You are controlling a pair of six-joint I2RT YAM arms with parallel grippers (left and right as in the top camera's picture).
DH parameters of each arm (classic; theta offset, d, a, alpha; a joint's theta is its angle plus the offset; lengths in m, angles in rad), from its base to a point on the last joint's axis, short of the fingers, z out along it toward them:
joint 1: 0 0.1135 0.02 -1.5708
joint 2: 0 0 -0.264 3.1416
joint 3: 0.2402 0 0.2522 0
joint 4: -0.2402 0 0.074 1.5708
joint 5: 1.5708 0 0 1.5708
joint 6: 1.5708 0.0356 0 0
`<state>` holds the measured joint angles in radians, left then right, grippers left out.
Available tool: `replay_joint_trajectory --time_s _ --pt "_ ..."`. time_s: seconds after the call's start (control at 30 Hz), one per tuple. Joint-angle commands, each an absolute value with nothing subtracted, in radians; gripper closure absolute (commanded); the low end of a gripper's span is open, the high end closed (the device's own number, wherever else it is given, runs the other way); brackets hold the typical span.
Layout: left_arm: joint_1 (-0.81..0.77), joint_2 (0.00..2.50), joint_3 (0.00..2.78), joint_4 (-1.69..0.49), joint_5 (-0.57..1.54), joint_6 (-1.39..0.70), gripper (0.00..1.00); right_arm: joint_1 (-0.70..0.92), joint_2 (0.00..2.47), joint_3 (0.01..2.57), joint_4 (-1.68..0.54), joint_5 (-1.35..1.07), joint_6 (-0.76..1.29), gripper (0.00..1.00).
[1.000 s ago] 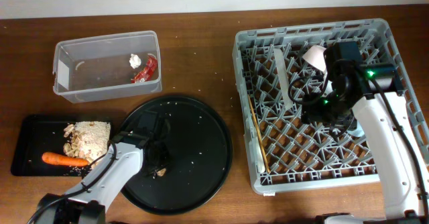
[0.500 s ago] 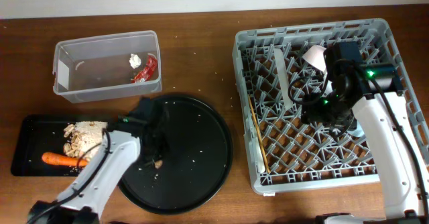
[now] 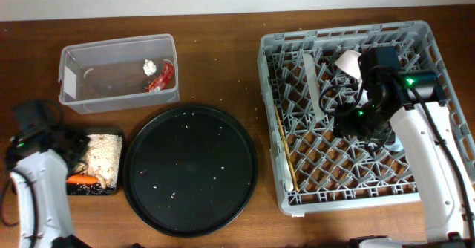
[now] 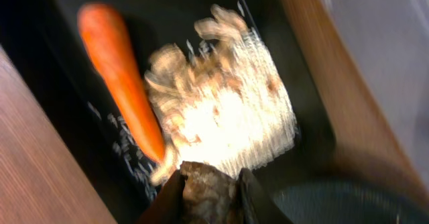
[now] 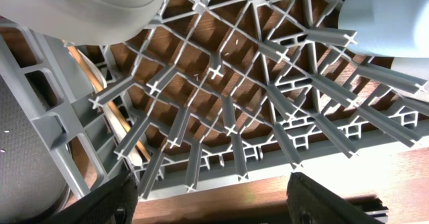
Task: Sort waste into correct bins and load items into the dishwasher rack
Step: 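Drop the brown scrap onto the black rectangular tray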
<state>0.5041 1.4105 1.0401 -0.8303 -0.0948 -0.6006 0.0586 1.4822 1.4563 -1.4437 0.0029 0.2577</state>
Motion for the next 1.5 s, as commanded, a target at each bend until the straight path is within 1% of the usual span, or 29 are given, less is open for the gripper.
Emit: replay_joint_trajectory --time_s 0.0,0.07,0.13,0.17,0.23,0.3,0.37,0.43,0.47,0.63,0.67,0.77,0.8,0.87,0.9,0.93,0.97,1.03,1.13,1.3,1.33,1.43,1.47 --pt "0.601 1.45 1.053 -0.784 -0.102 -0.586 0.99 0.05 1.482 1.457 -1.445 0.012 0.259 0.25" --pt "0.628 1.506 1.053 -0.757 -0.102 -0.587 0.98 0.05 1.482 1.457 -1.445 0.012 0.259 0.25" --pt "0.639 1.553 1.053 -0.749 -0.103 -0.587 0.95 0.05 1.482 1.457 -1.445 0.012 0.259 0.25" --pt "0.64 1.576 1.053 -0.74 -0.102 -0.586 0.89 0.05 1.482 1.457 -1.445 0.012 0.259 0.25" --pt "0.64 1.6 1.053 -0.731 -0.103 -0.586 0.87 0.05 1.482 1.457 -1.445 0.012 0.259 0.25" --pt "0.64 1.604 1.053 -0.72 -0.103 -0.586 0.87 0.05 1.482 1.457 -1.444 0.012 0.259 0.26" --pt "0.64 1.604 1.053 -0.715 -0.103 -0.586 0.82 0.05 1.482 1.457 -1.444 0.012 0.259 0.26" --pt "0.64 1.604 1.053 -0.715 -0.103 -0.586 0.81 0.05 1.482 1.457 -1.444 0.012 0.259 0.25" --pt "0.64 1.604 1.053 -0.714 -0.103 -0.586 0.77 0.05 1.482 1.457 -1.444 0.012 0.259 0.25" --pt "0.64 1.604 1.053 -0.714 -0.114 -0.586 0.75 0.05 1.482 1.457 -1.444 0.012 0.259 0.26" --pt "0.64 1.604 1.053 -0.714 -0.114 -0.586 0.7 0.05 1.482 1.457 -1.444 0.012 0.259 0.25" --pt "0.64 1.604 1.053 -0.715 -0.121 -0.586 0.68 0.05 1.482 1.457 -1.444 0.012 0.259 0.26" --pt "0.64 1.604 1.053 -0.715 -0.121 -0.586 0.55 0.05 1.482 1.457 -1.444 0.012 0.259 0.25" --pt "0.64 1.604 1.053 -0.715 -0.103 -0.586 0.54 0.05 1.482 1.457 -1.444 0.012 0.259 0.25" --pt "0.64 1.604 1.053 -0.715 -0.051 -0.586 0.52 0.05 1.482 1.457 -1.444 0.012 0.259 0.26" --pt "0.637 1.604 1.054 -0.715 -0.016 -0.585 0.44 0.05 1.482 1.456 -1.443 0.012 0.259 0.26" --pt "0.627 1.602 1.054 -0.717 0.004 -0.58 0.42 0.05 1.482 1.457 -1.443 0.012 0.259 0.26" --pt "0.574 1.594 1.06 -0.719 0.042 -0.542 0.39 0.05 1.482 1.457 -1.443 0.012 0.259 0.26" --pt "0.472 1.548 1.078 -0.721 0.038 -0.503 0.37 0.05 1.482 1.457 -1.443 0.012 0.259 0.25" --pt "0.189 1.43 1.085 -0.783 0.038 -0.411 0.37 0.05 1.482 1.456 -1.443 0.012 0.263 0.25" --pt "0.11 1.429 1.085 -0.82 0.039 -0.378 0.35 0.05 1.482 1.457 -1.444 0.006 0.263 0.25" --pt "-0.105 1.43 1.085 -0.932 0.039 -0.205 0.16 0.05 1.482 1.457 -1.443 -0.077 0.262 0.21" --pt "-0.151 1.43 1.085 -0.949 0.038 -0.182 0.13 0.05 1.482 1.457 -1.441 -0.087 0.262 0.19"
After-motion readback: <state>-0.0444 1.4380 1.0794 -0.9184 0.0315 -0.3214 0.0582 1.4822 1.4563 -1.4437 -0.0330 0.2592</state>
